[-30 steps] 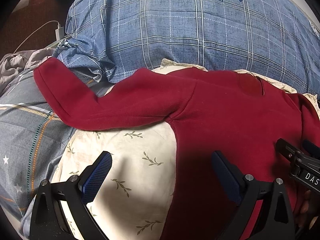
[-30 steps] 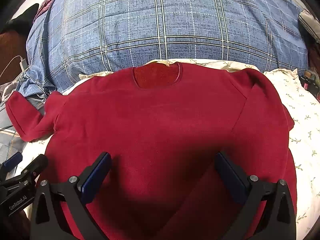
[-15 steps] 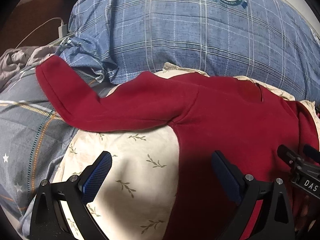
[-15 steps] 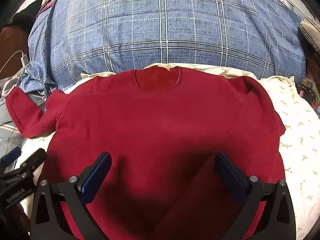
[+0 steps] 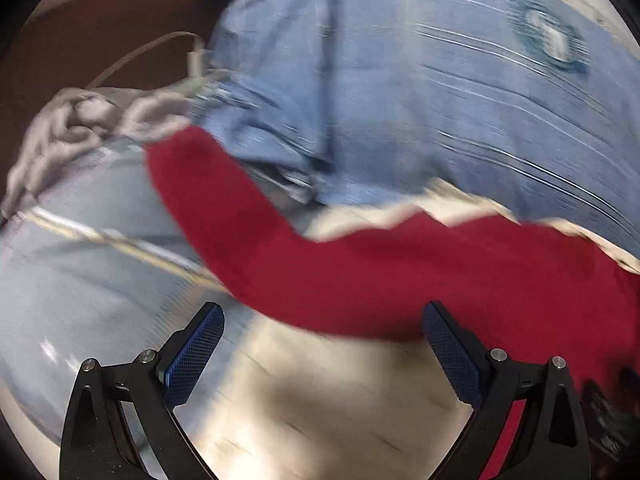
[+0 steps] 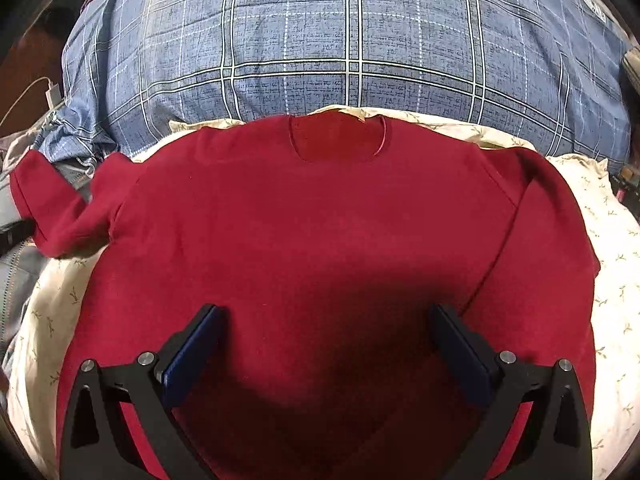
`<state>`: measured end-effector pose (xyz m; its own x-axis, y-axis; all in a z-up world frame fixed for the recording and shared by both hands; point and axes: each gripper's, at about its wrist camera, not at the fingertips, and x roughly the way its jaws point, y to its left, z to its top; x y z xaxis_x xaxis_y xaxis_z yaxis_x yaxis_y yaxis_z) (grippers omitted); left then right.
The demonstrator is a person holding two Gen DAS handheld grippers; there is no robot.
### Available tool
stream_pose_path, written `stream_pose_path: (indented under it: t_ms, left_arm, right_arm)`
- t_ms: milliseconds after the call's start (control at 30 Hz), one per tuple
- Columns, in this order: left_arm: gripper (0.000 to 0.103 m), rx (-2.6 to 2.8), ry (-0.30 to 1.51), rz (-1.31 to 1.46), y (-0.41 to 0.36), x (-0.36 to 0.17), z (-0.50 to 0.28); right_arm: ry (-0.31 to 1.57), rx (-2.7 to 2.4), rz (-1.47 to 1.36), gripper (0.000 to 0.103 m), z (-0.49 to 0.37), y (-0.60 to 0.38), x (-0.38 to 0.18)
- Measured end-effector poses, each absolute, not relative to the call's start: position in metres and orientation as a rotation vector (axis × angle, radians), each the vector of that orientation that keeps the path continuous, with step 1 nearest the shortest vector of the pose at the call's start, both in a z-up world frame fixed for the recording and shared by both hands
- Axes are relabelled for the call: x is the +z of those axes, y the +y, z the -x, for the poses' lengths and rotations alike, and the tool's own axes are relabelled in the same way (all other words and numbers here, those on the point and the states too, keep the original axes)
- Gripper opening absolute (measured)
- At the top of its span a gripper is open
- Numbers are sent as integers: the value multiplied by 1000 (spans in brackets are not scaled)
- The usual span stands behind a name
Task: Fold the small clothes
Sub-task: 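Grasp the sweater sleeve cuff with the left gripper and lift it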
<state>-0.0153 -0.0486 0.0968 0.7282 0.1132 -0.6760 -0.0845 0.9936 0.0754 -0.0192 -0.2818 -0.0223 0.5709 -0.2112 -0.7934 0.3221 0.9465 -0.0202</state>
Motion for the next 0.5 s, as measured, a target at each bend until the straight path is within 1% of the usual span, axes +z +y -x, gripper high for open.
stream_pose_path:
  t_ms: [67, 167, 233, 300, 367, 400, 467, 500]
  left_arm:
    - [98, 209, 736, -105, -36, 102, -6]
    - [93, 303, 760, -139, -14, 105, -44]
    - [87, 338, 775, -131, -6, 103, -64]
    - [85, 359, 788, -122, 2, 96, -84]
    - [75, 374, 826, -107, 10, 86, -103]
    - [67, 392, 851, -90, 15, 80, -111]
    - [66, 385, 794, -101, 16, 78, -125]
    - [54, 384, 793, -105, 15, 77, -128]
  right_arm:
    - [907, -311, -135, 103, 20, -282, -23]
    - [910, -309, -136, 103, 20, -281, -24]
    - [913, -308, -135, 103, 19, -281, -25]
    - [914, -306, -136, 103, 19, -281, -25]
    - [914, -301, -141, 103, 19, -281, -25]
    - [914, -300, -143, 103, 19, -281, -25]
    - [915, -298, -145, 103, 18, -281, -26]
    - [916, -300, -143, 103, 18, -281, -26]
